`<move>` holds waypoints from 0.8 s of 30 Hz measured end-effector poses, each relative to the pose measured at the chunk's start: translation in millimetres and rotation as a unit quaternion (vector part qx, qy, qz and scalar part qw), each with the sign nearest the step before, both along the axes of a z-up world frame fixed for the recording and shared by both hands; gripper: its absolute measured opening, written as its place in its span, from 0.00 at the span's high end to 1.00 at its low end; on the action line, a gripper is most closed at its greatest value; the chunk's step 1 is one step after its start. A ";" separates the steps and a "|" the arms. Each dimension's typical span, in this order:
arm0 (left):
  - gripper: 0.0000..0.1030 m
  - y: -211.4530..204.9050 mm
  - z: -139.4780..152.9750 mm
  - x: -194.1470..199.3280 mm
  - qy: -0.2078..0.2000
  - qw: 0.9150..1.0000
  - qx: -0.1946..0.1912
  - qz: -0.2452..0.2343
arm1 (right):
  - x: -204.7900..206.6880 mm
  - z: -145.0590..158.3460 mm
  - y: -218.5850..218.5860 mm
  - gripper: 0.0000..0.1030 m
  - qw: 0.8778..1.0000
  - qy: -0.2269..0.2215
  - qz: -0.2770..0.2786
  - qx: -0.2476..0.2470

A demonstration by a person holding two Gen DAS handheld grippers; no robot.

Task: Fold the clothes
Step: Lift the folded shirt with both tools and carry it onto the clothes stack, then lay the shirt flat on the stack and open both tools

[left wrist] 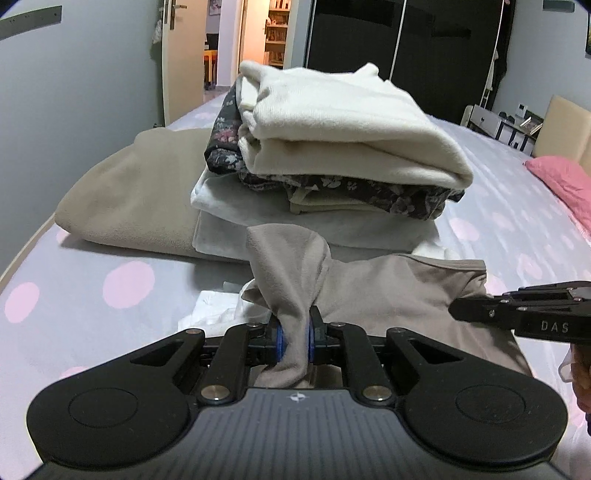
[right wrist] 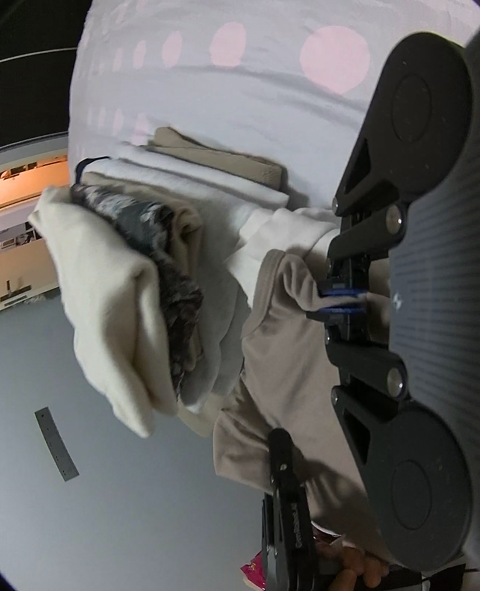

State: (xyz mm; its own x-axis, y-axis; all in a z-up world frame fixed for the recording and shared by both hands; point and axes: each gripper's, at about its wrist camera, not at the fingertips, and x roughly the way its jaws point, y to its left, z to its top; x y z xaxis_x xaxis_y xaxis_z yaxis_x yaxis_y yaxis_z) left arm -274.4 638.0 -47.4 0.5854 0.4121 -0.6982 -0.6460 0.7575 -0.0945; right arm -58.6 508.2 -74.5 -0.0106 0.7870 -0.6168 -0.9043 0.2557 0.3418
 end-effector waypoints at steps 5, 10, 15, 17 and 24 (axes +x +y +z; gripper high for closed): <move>0.78 5.1 11.9 -19.0 -0.029 0.999 -0.004 0.031 | 11.7 4.0 -4.8 0.80 1.000 -0.001 -0.020 0.009; 0.78 0.8 35.8 -51.0 -0.060 0.994 0.011 0.094 | 26.8 20.1 -18.7 0.67 0.997 -0.024 -0.076 0.014; 0.82 -22.7 61.2 -66.0 -0.060 0.994 0.010 0.092 | 20.2 43.5 -43.0 0.67 0.998 -0.024 -0.054 0.030; 0.84 -38.4 64.6 -62.8 -0.052 0.996 0.010 0.072 | 8.7 52.6 -53.3 0.67 0.998 -0.026 -0.029 0.039; 0.91 -67.8 48.9 -49.0 0.002 0.999 0.009 0.034 | -57.9 52.5 -68.4 0.68 0.995 -0.065 0.071 0.039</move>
